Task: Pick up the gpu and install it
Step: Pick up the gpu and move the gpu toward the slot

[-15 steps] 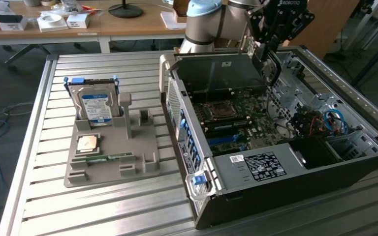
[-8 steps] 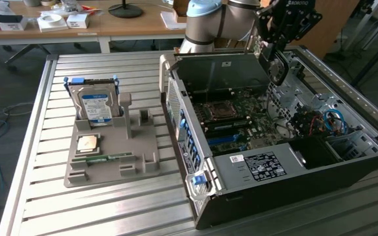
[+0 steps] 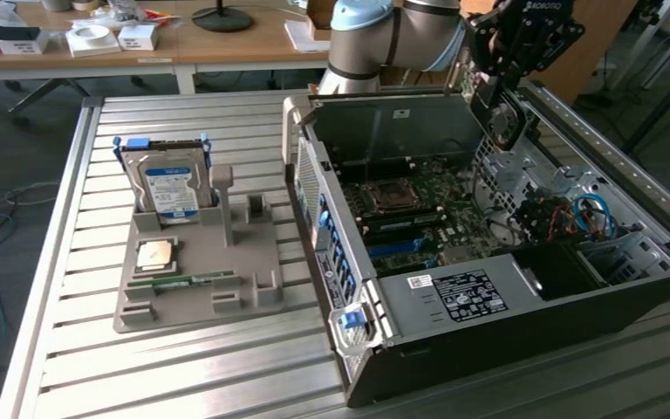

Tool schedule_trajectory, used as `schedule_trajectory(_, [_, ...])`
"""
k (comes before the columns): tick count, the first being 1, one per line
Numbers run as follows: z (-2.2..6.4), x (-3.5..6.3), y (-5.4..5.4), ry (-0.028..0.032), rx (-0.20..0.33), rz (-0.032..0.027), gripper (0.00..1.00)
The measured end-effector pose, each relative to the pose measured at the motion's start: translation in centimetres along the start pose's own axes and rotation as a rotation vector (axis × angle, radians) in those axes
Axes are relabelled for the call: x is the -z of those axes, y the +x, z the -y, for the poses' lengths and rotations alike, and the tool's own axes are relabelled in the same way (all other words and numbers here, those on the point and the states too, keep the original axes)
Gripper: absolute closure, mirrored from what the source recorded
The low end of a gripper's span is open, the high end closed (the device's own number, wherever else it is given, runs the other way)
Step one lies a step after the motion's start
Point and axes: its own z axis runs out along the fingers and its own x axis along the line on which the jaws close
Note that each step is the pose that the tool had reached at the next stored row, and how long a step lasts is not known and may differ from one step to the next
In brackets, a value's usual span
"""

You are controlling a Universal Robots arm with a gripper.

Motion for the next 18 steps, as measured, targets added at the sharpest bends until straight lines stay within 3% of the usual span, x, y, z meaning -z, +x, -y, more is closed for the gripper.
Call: schedule_trajectory(18, [-0.07,-0.05,-0.93,-0.0015,0.020,-0.0005,0.74])
